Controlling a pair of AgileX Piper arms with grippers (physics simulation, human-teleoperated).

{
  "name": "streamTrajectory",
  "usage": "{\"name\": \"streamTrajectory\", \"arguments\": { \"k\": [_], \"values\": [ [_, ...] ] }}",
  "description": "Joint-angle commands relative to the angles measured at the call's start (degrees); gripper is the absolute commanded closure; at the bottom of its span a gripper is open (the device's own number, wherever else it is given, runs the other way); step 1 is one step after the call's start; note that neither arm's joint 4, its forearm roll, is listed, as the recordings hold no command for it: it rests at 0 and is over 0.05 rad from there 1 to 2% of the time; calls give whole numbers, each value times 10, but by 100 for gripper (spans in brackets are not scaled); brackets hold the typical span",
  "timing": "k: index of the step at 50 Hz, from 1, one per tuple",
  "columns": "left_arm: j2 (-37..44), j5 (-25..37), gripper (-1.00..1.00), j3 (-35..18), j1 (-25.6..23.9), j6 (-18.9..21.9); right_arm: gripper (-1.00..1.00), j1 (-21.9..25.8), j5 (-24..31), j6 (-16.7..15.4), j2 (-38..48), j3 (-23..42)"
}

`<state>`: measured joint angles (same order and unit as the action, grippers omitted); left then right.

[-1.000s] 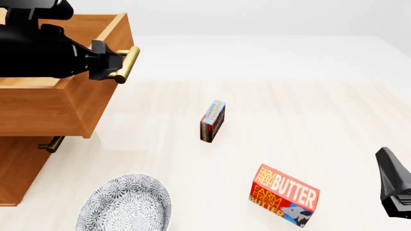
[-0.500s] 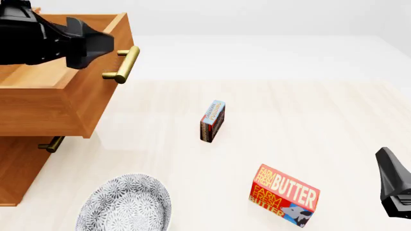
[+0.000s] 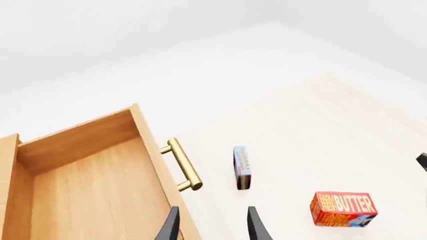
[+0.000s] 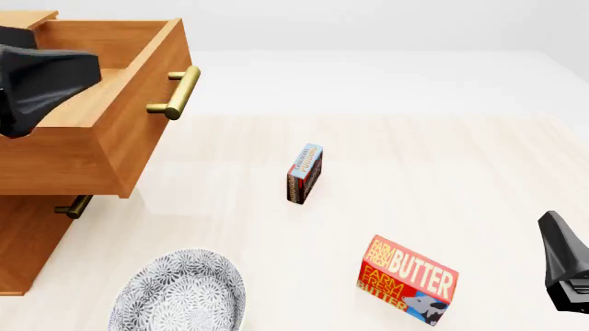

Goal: Put the chocolate pudding in the top drawer of the cabinet and close it.

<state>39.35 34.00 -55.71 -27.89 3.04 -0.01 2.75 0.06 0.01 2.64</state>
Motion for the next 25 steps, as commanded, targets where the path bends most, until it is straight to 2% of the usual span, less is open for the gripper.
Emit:
{"name": "streamTrajectory", "arguments": {
  "k": [1, 13, 17, 19, 25],
  "values": [
    [-90, -26, -100, 71, -31, 40, -100, 0, 0, 0, 0, 0],
    [-160, -67, -100, 148, -83, 35, -100, 0, 0, 0, 0, 0],
    [-183, -88, -100, 173, -103, 11, -100, 0, 0, 0, 0, 0],
    [-196, -93, -100, 190, -103, 10, -100, 0, 0, 0, 0, 0],
    [-201, -135, -100, 233, -145, 2, -100, 0, 0, 0, 0, 0]
  ]
}}
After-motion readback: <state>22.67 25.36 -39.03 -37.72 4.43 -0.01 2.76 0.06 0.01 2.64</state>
